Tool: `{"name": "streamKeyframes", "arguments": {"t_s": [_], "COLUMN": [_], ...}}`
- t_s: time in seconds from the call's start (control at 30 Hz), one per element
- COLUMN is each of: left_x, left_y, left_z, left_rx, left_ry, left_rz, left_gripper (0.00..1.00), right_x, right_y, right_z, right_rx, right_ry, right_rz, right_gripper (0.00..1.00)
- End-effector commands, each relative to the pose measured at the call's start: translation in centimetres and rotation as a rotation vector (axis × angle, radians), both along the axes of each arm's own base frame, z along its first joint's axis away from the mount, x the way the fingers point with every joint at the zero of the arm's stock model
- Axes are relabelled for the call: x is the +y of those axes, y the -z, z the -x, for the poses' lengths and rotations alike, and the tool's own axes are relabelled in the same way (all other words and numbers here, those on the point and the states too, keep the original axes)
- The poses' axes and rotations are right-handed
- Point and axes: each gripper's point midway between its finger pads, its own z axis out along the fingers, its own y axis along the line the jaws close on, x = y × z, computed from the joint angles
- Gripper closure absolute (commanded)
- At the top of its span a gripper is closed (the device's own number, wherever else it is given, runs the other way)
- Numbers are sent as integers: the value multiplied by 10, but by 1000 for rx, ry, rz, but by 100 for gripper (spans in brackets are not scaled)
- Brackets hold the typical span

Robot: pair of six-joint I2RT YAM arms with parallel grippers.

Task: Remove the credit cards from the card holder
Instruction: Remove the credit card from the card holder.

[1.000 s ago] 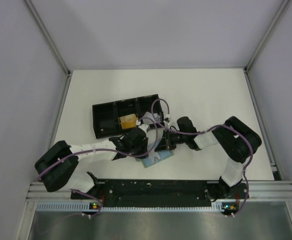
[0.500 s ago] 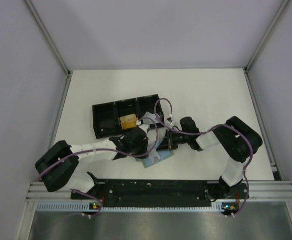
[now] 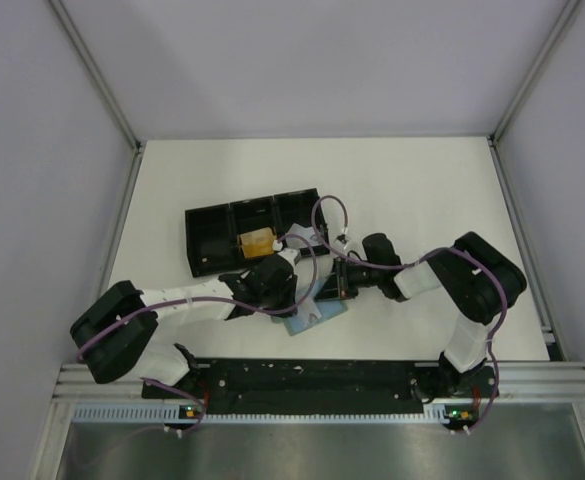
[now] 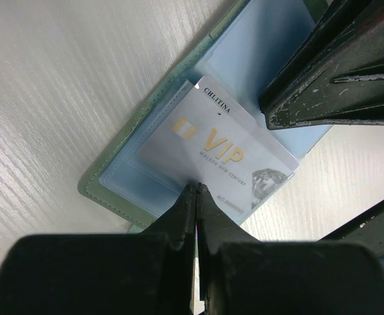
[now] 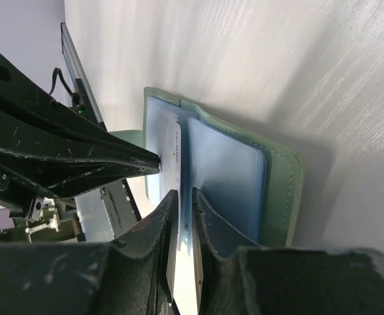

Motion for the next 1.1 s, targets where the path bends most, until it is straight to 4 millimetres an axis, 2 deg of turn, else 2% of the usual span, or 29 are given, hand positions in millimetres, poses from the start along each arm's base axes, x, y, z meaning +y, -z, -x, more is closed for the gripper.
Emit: {"name": "streamKeyframes", "arguments": {"t_s": [0.0,0.4,0.5,0.53,0.8,1.0,1.07], "left_x": [11,10,10,11,14,14,14], "left_y": [9,8,9,10,12,12,12], "left_z": [7,7,8,8,11,11,11], "left_rx": [28,27,29,30,37,36,37], "left_ry": [10,9,9,9,6,8,7], "left_rz": [-54,-45,-43,-46,-51,-50,-49], "left_gripper": [100,100,100,100,100,100,100], "right_x": [11,23,23,23,1,2,3], "right_y": [-9,-7,-7,-7,-6,-7,-9], "right_z": [-2,5,6,6,-7,-8,-6], "right_rx": [-38,-25,-26,-28,-35,-29,-25], "right_ry": [-31,-74,-81,-83,-36,-38,-49], "right_rz": [-46,-55,-60,-60,-54,-54,-69], "right_gripper": [86,87,99,100,100,100,91]}}
